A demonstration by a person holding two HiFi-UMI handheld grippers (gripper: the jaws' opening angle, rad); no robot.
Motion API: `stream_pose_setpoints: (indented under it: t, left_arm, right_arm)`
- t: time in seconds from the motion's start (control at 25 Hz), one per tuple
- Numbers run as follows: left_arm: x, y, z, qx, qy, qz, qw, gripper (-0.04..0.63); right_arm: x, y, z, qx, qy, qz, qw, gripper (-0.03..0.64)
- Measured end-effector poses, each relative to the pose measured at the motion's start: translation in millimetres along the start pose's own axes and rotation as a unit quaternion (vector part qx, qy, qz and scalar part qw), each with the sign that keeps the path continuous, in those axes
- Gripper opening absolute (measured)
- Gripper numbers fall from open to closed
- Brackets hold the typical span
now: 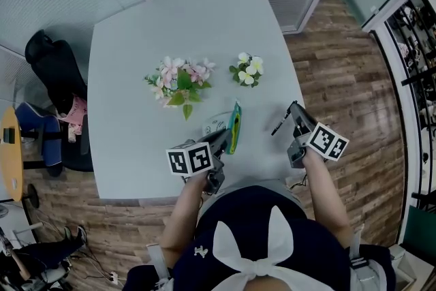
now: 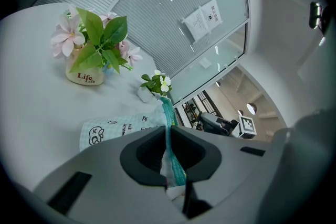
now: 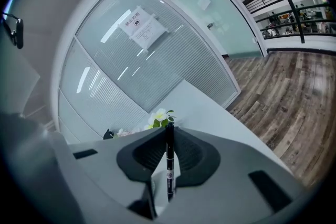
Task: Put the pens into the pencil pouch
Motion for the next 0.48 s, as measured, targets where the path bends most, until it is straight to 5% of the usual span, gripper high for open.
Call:
stream_pose_setpoints:
  t: [0.48]
  left_arm:
    - [5.7,1.0,2.1,0.002,0.006,-0.005,1.0000,0.046]
  right_arm:
    - [7.1,-12.4,-19.2,-0.036,0.008,0.006,0.999,0.051]
Point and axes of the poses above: the fingertips, and each gripper's own axes: y forward along the fingers, z to its right, x out of its underside, the point moved 7 cm from there along -y, backward along the fingers, and after that the axes turned 2 degrees about y, right-handed, at the moved point
